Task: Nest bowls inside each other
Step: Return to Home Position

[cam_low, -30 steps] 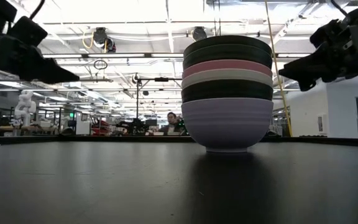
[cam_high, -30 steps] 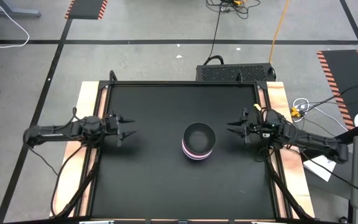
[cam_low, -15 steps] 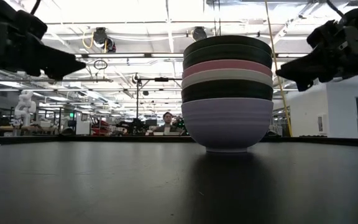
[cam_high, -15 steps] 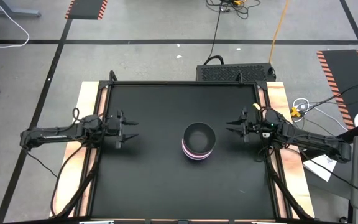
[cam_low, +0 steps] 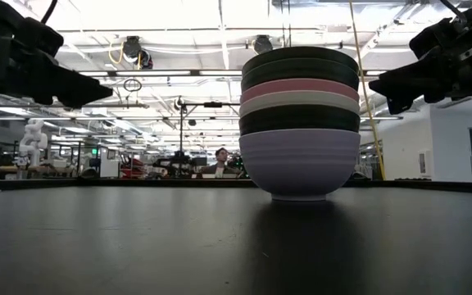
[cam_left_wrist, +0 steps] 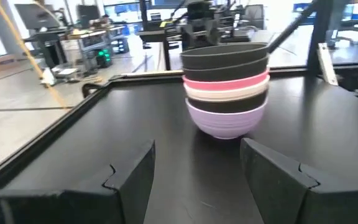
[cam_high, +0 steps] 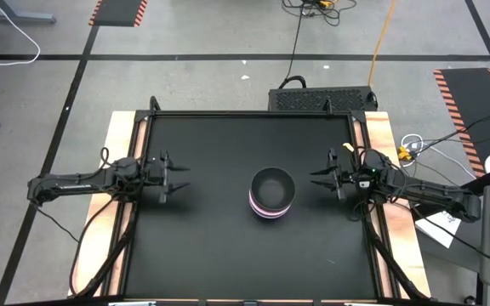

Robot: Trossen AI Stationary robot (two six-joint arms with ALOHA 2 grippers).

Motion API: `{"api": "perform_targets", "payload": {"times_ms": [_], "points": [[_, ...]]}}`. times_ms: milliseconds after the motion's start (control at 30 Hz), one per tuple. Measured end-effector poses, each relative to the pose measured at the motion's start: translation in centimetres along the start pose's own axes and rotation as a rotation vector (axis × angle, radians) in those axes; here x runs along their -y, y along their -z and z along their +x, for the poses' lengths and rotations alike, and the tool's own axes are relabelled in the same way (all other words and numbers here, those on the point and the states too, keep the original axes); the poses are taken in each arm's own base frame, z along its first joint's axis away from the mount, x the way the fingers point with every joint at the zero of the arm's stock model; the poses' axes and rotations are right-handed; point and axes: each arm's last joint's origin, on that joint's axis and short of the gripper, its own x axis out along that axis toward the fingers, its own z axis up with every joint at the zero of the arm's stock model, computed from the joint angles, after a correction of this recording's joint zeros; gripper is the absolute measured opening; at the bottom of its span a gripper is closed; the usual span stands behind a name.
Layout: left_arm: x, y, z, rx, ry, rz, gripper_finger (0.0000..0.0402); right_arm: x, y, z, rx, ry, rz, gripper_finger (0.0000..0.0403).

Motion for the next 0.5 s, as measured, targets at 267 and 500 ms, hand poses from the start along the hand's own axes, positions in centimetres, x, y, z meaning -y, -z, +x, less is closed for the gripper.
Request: {"api": "perform_targets", "payload": {"times_ms": [267,500], "points": [[-0.01,0.01,0.0,-0.001,-0.003,0.025,0.0239,0.0,0.0,0.0,0.0,0.0,-0.002,0.0116],[0.01,0.16,-0.01,-0.019,-0.001,0.023,0.0239,0.0,0.01,0.0,-0.001,0.0,-0.003,0.0116]]}}
